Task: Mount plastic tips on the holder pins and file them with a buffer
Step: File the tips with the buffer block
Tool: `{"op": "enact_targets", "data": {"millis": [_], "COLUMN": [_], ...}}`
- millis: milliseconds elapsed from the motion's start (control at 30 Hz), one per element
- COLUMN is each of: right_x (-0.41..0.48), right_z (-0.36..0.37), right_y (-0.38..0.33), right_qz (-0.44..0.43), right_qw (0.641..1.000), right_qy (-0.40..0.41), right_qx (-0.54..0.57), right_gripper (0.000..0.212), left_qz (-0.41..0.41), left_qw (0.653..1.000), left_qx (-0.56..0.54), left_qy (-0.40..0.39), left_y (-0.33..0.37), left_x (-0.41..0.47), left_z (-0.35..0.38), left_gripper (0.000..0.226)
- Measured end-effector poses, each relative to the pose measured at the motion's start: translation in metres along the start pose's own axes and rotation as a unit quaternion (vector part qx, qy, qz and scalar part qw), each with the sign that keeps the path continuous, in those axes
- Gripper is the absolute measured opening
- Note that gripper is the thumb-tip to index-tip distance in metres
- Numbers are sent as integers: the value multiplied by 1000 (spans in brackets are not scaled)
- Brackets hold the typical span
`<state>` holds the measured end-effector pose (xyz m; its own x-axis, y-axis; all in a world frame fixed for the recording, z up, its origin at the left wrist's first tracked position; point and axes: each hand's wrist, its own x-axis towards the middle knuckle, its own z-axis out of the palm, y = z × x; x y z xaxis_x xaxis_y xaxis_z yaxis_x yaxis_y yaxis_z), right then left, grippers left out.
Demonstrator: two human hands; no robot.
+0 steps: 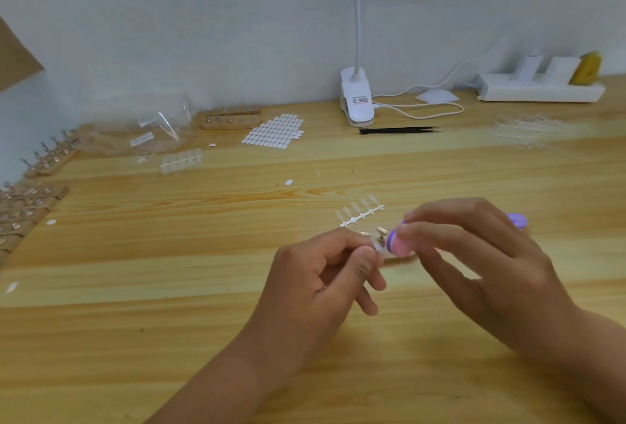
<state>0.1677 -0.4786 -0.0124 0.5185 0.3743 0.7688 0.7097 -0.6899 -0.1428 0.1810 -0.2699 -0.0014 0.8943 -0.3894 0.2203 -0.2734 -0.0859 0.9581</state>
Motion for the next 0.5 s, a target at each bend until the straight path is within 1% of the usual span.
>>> {"op": "enact_targets", "data": {"millis": [67,167,300,367,433,500], "right_x": [-1,-5,-1,-3,-5,-4], "right_z": [2,4,-1,1,4,3], "right_y": [-4,-5,5,-2,-9,-7], "right_qz": [-9,-54,-8,-19,-52,-52], "right_qw": [1000,998,1000,1000,998,999], "right_qy": [4,-21,-4,5,-4,-1], "right_qx": [22,10,-6,13,20,12], "right_gripper": [29,43,40,43,45,39], "left_qz": [9,25,9,12,15,8], "left_qw": [1000,999,1000,1000,1000,1000], "left_qx": [9,30,24,23,16,1], "left_qy": [1,8,12,7,5,2], "left_y": [0,0,-1,-1,-1,-1], "left_x": [0,0,1,1,0,-1], "left_z": [1,1,0,2,3,2], "left_gripper": [17,14,18,18,17,17]}}
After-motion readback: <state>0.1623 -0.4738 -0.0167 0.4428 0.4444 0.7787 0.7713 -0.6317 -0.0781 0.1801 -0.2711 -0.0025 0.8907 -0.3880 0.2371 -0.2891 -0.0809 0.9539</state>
